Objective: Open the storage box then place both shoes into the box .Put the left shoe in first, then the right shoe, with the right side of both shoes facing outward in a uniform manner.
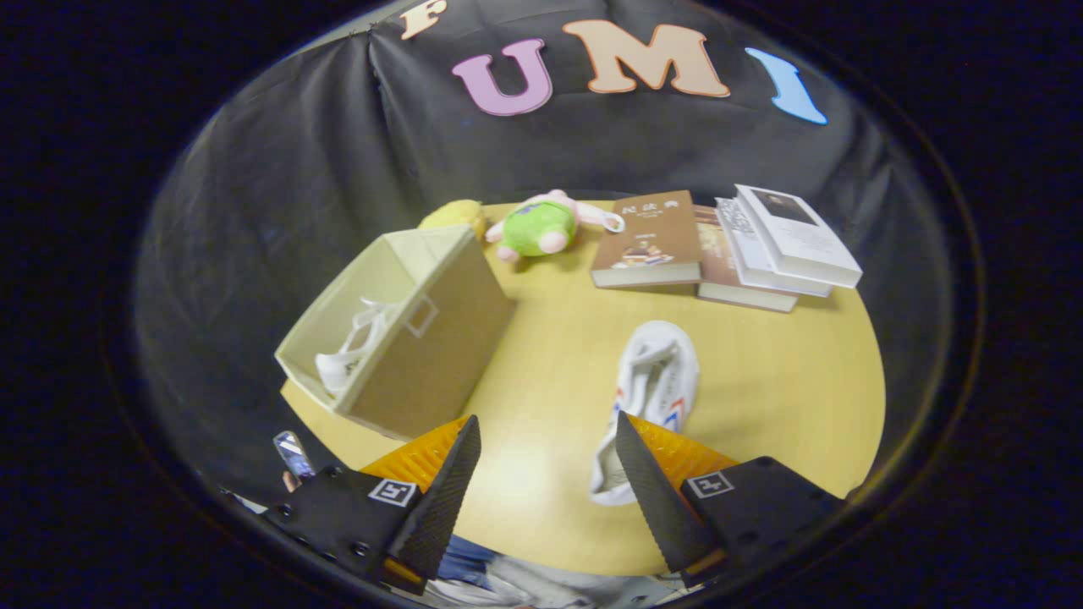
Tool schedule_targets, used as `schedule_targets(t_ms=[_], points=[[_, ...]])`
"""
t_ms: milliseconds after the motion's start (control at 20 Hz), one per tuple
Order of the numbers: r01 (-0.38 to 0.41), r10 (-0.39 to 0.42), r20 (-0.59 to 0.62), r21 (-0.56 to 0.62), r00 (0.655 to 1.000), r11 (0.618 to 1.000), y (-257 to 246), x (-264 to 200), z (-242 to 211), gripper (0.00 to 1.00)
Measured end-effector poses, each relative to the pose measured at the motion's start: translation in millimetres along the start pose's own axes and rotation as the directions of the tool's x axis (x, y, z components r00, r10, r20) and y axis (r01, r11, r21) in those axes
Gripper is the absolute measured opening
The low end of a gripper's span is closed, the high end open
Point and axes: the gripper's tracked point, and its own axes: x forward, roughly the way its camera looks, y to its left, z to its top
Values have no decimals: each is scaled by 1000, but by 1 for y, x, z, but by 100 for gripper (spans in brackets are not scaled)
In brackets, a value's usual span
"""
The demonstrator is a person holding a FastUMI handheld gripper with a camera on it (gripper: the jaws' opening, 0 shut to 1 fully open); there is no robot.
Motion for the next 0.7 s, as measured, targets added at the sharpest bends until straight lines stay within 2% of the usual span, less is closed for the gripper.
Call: schedule_targets(t_ms=[100,250,400,700], points=[[56,-56,-29,7,998,998,-30,14,-12,99],[94,-92,-76,25,993,995,-58,29,-29,99],[106,-102,-104,35,989,994,-70,47,-39,98],[159,-161,-150,-25,975,987,-77,79,-50,95]])
